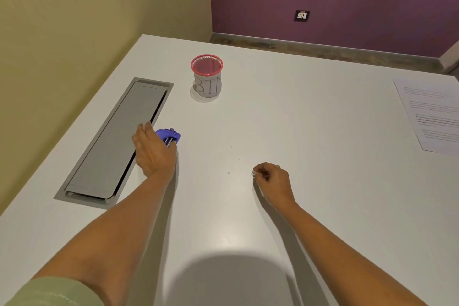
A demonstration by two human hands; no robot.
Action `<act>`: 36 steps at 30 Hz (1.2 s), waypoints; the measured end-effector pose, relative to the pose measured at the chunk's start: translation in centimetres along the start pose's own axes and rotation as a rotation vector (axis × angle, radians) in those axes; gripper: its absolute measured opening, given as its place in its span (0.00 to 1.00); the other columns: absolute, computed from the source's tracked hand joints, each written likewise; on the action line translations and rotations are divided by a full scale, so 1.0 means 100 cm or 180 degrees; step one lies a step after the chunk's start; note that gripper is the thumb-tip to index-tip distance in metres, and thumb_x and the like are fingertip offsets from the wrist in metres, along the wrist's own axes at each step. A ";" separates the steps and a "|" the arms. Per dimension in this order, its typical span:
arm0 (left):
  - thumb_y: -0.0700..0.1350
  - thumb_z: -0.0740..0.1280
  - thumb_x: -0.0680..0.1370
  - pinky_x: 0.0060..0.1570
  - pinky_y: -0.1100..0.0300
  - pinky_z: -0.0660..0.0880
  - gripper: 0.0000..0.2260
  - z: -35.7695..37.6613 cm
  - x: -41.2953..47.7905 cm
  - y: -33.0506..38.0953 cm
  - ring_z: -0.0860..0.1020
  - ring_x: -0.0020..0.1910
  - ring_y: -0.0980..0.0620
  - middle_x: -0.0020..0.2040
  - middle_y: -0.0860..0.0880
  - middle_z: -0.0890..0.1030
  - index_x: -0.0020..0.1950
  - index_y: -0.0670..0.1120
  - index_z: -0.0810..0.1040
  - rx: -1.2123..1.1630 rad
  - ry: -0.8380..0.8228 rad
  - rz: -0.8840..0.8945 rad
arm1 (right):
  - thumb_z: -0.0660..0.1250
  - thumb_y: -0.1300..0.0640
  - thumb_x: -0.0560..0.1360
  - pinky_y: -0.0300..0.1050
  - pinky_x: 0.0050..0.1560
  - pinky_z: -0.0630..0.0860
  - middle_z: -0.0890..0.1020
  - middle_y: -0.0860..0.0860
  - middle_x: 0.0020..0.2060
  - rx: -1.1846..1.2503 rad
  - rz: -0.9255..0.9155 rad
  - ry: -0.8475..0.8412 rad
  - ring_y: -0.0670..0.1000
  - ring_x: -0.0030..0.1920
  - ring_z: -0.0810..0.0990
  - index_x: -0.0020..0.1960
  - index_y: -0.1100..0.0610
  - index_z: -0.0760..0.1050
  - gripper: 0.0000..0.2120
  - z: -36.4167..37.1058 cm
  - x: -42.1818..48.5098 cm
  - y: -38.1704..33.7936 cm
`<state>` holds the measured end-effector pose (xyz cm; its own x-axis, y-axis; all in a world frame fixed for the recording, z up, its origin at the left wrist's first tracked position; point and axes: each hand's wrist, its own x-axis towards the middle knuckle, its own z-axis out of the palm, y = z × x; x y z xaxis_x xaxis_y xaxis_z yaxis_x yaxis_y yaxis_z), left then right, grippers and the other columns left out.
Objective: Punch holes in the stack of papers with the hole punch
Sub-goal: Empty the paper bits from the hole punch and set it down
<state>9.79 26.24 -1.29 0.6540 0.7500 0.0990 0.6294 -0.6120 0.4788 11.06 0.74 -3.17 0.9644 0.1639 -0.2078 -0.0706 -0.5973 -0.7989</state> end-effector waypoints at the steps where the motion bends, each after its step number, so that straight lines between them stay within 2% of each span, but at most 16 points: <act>1: 0.43 0.72 0.71 0.59 0.43 0.72 0.29 0.003 -0.006 0.000 0.68 0.67 0.40 0.69 0.41 0.69 0.69 0.40 0.64 -0.0194 0.0086 0.0229 | 0.63 0.63 0.75 0.38 0.49 0.70 0.82 0.54 0.43 -0.0007 -0.0001 0.0007 0.49 0.46 0.76 0.48 0.59 0.79 0.07 0.001 0.002 -0.001; 4: 0.39 0.66 0.75 0.72 0.44 0.59 0.24 0.018 -0.032 0.001 0.62 0.73 0.41 0.72 0.40 0.66 0.70 0.38 0.65 -0.0407 -0.0202 0.1053 | 0.62 0.65 0.74 0.37 0.48 0.68 0.80 0.51 0.39 -0.0021 -0.0036 -0.0012 0.48 0.46 0.73 0.50 0.61 0.79 0.09 0.006 0.008 -0.005; 8: 0.42 0.58 0.80 0.75 0.53 0.50 0.22 0.037 -0.055 -0.004 0.55 0.76 0.47 0.75 0.44 0.61 0.73 0.40 0.62 -0.0126 -0.0862 0.1601 | 0.64 0.65 0.73 0.35 0.47 0.66 0.76 0.50 0.40 -0.0052 -0.0101 -0.0067 0.47 0.46 0.71 0.52 0.61 0.79 0.09 0.014 0.019 -0.010; 11: 0.46 0.53 0.81 0.76 0.56 0.47 0.23 0.048 -0.057 -0.007 0.52 0.77 0.50 0.77 0.46 0.57 0.75 0.43 0.57 0.0098 -0.1043 0.1503 | 0.66 0.65 0.73 0.34 0.47 0.66 0.76 0.52 0.41 -0.0036 -0.0121 -0.0060 0.47 0.45 0.71 0.52 0.61 0.79 0.09 0.020 0.027 -0.013; 17: 0.49 0.54 0.81 0.76 0.55 0.48 0.24 0.053 -0.057 -0.007 0.53 0.77 0.49 0.77 0.45 0.57 0.75 0.42 0.57 0.0221 -0.0893 0.1223 | 0.69 0.63 0.71 0.28 0.40 0.65 0.75 0.53 0.39 0.0081 -0.0144 0.0054 0.47 0.41 0.70 0.49 0.61 0.78 0.07 0.029 0.039 -0.017; 21: 0.49 0.54 0.81 0.76 0.55 0.48 0.24 0.053 -0.057 -0.007 0.53 0.77 0.50 0.77 0.46 0.57 0.75 0.43 0.57 0.0251 -0.0882 0.1181 | 0.69 0.62 0.71 0.34 0.41 0.62 0.77 0.54 0.40 0.0064 -0.0066 0.0088 0.47 0.42 0.71 0.43 0.60 0.79 0.02 0.035 0.044 -0.018; 25: 0.49 0.54 0.80 0.75 0.55 0.50 0.23 0.054 -0.057 -0.006 0.55 0.76 0.50 0.77 0.46 0.59 0.75 0.43 0.59 0.0246 -0.0846 0.1150 | 0.65 0.63 0.73 0.33 0.37 0.60 0.79 0.57 0.44 -0.0133 -0.0057 0.0070 0.47 0.42 0.70 0.40 0.64 0.78 0.05 0.038 0.049 -0.021; 26: 0.49 0.54 0.80 0.75 0.55 0.50 0.23 0.054 -0.057 -0.006 0.55 0.76 0.50 0.76 0.46 0.59 0.75 0.43 0.59 0.0263 -0.0843 0.1155 | 0.64 0.64 0.74 0.32 0.38 0.62 0.78 0.58 0.45 -0.0190 -0.0045 0.0036 0.47 0.41 0.70 0.40 0.65 0.77 0.06 0.039 0.050 -0.022; 28: 0.49 0.54 0.80 0.76 0.55 0.50 0.23 0.054 -0.057 -0.006 0.55 0.76 0.50 0.76 0.46 0.59 0.75 0.44 0.59 0.0298 -0.0846 0.1158 | 0.60 0.66 0.74 0.22 0.37 0.64 0.78 0.57 0.46 -0.0202 0.0035 0.0038 0.44 0.39 0.70 0.41 0.66 0.76 0.08 0.040 0.050 -0.024; 31: 0.49 0.54 0.80 0.76 0.55 0.50 0.23 0.054 -0.057 -0.006 0.55 0.76 0.50 0.76 0.47 0.59 0.75 0.44 0.59 0.0292 -0.0851 0.1150 | 0.57 0.67 0.75 0.19 0.32 0.65 0.80 0.52 0.43 0.0369 0.0402 0.0136 0.42 0.38 0.74 0.41 0.63 0.77 0.11 0.034 0.053 -0.030; 34: 0.49 0.55 0.80 0.75 0.55 0.51 0.23 0.054 -0.057 -0.006 0.56 0.76 0.50 0.76 0.46 0.60 0.74 0.43 0.60 0.0268 -0.0841 0.1154 | 0.57 0.69 0.76 0.24 0.30 0.71 0.78 0.58 0.41 0.1490 0.0850 -0.0114 0.46 0.33 0.75 0.41 0.63 0.73 0.08 0.023 0.057 -0.037; 36: 0.49 0.55 0.80 0.75 0.55 0.51 0.23 0.053 -0.057 -0.006 0.56 0.76 0.49 0.76 0.46 0.60 0.74 0.43 0.60 0.0286 -0.0835 0.1158 | 0.56 0.71 0.76 0.29 0.30 0.75 0.78 0.61 0.42 0.1820 0.1105 -0.0232 0.48 0.32 0.75 0.41 0.63 0.71 0.09 0.018 0.058 -0.039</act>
<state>7.87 21.02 -6.77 0.9162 0.4004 0.0168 0.3654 -0.8520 0.3750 16.51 5.39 -2.28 0.8431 0.1018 -0.5280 -0.5168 -0.1184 -0.8479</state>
